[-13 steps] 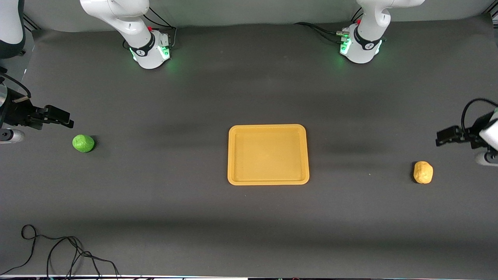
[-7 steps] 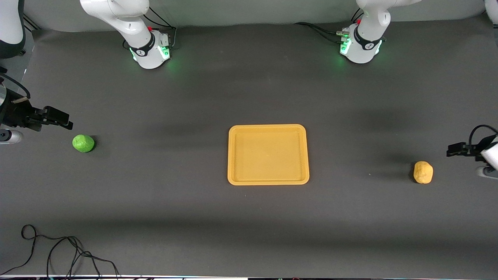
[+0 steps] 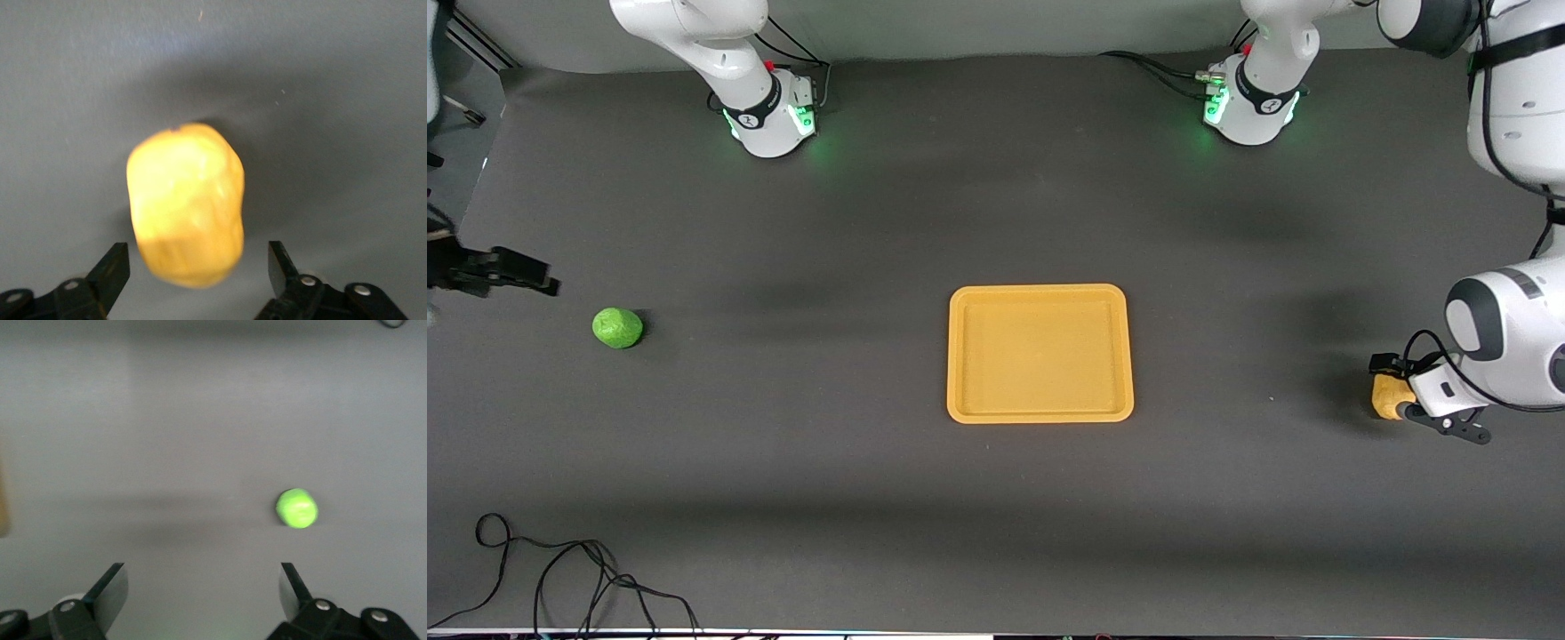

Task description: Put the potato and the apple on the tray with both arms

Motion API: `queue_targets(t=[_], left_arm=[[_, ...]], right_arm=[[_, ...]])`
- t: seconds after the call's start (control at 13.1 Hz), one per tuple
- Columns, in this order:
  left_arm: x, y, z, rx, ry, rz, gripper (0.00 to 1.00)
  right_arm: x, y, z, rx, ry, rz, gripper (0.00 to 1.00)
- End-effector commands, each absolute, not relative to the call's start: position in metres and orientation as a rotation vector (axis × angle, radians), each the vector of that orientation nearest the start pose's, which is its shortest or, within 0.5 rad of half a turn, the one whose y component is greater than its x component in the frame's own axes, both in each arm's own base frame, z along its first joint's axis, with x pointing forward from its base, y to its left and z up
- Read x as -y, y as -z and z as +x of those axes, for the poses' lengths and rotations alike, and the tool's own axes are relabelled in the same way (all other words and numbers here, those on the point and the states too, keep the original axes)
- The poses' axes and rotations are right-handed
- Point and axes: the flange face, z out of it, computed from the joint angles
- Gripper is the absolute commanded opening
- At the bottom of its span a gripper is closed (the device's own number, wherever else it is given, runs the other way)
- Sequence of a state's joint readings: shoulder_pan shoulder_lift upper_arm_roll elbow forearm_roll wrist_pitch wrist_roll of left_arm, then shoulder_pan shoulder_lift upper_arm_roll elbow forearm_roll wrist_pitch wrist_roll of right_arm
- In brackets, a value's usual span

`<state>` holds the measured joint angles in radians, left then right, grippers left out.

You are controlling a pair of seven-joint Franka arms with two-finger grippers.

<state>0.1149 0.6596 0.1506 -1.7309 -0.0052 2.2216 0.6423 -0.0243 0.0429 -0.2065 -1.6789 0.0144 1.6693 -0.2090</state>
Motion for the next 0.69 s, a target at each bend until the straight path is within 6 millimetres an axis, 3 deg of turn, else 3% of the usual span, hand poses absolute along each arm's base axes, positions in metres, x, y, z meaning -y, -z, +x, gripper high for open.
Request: queue_targets(t=[0.0,0.08,0.23,0.31,0.46,0.61], left_arm=[[-0.171,-0.201,0.641,-0.669,-0.234,-3.038,0.79],[-0.171,-0.202,0.641,-0.662,-0.229,-3.042,0.57],[-0.165,-0.202,0.643,-0.591,-0.193,-3.117,0.29],[-0.159,-0.202,0.644,-0.553,-0.176,-3.153,0.21],[-0.138,-0.217,0.656,-0.451,-0.139,-3.177,0.18],[-0.086,-0.235,0.671,-0.274,-0.176,-3.195,0.18]], right_arm=[[0.187,-0.545,0.512,0.007,-0.021,-3.1,1.0],[0.206,-0.543,0.505,0.003,-0.017,-3.098,1.0],[0.228,-0.536,0.49,0.017,-0.002,-3.09,1.0],[0.235,-0.527,0.481,0.019,0.013,-3.085,1.0],[0.243,-0.492,0.47,0.041,0.045,-3.085,1.0],[0.256,-0.445,0.46,0.073,0.094,-3.105,1.0]])
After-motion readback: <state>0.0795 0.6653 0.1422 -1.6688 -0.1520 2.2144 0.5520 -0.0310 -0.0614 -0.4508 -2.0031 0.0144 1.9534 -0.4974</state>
